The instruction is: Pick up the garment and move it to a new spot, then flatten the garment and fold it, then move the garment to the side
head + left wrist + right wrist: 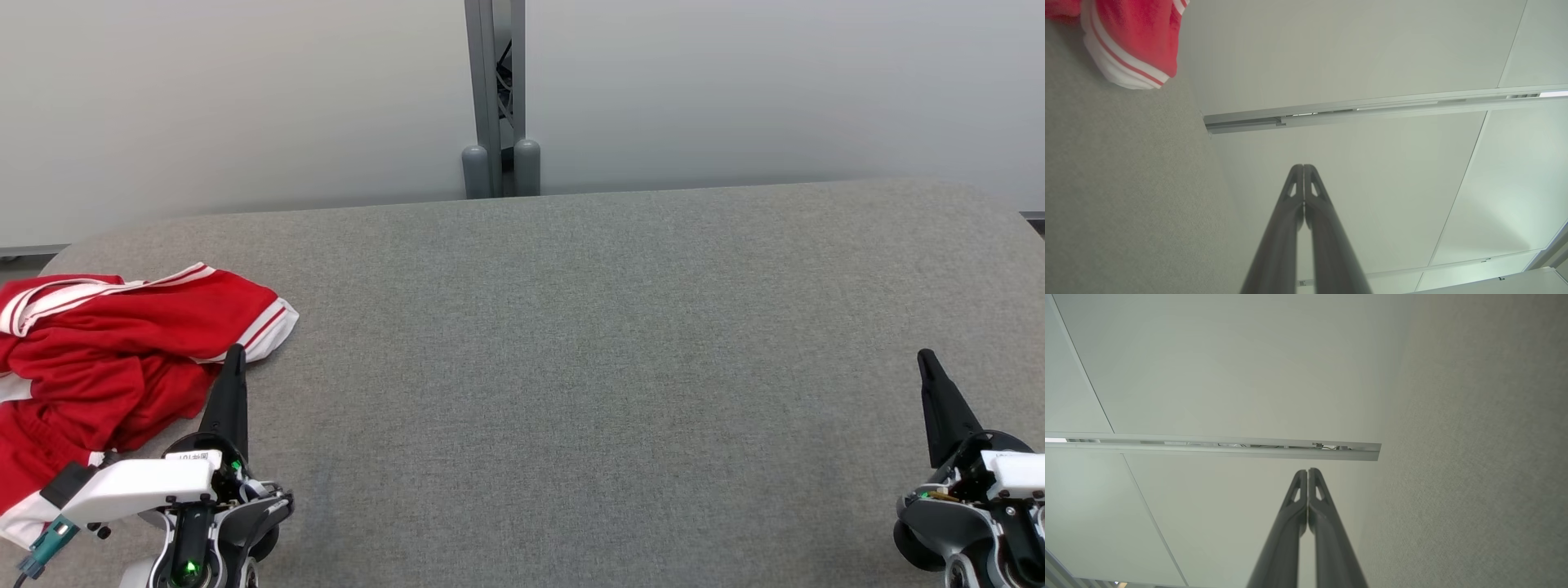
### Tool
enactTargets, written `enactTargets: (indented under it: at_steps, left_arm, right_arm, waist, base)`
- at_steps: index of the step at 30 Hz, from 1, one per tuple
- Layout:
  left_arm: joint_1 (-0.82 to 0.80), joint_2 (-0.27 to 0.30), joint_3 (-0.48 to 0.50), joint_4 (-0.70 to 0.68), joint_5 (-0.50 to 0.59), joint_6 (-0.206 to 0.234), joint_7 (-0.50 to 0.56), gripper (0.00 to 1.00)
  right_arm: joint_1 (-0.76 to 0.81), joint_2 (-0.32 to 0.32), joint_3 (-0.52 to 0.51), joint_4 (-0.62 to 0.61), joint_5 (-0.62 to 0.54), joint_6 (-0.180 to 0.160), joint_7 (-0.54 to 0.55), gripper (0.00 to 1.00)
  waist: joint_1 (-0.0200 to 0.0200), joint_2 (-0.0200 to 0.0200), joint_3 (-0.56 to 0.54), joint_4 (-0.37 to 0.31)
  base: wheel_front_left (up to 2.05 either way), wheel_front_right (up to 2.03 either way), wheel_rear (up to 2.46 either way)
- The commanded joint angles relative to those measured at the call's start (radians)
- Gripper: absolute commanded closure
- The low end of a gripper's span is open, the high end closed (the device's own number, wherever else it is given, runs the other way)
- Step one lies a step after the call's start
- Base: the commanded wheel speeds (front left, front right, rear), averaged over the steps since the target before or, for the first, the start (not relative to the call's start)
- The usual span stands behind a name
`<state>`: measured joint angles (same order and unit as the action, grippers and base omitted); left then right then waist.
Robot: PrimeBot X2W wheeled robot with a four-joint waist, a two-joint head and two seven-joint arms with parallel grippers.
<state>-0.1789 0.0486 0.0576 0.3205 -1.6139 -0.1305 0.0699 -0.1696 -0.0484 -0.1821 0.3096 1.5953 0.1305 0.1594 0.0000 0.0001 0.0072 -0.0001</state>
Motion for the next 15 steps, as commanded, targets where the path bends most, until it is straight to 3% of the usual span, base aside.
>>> enactTargets:
  at_steps: [1, 15]
  left_arm:
    - [-0.015, 0.004, 0.001, 0.0, -0.003, -0.003, -0.001, 1.0]
    - [-0.015, 0.004, 0.001, 0.0, -0.003, -0.003, -0.001, 1.0]
  right_arm:
    - [-0.005, -0.004, -0.001, 0.001, 0.0, 0.0, 0.004, 1.0]
    - [-0.005, -0.004, -0.001, 0.001, 0.0, 0.0, 0.004, 1.0]
  waist:
    - [0.0, -0.0001, 0.0, 0.0]
    - [0.0, -0.0001, 0.0, 0.0]
  base:
    - [0.0, 0.0, 0.0]
    - [0.0, 0.0, 0.0]
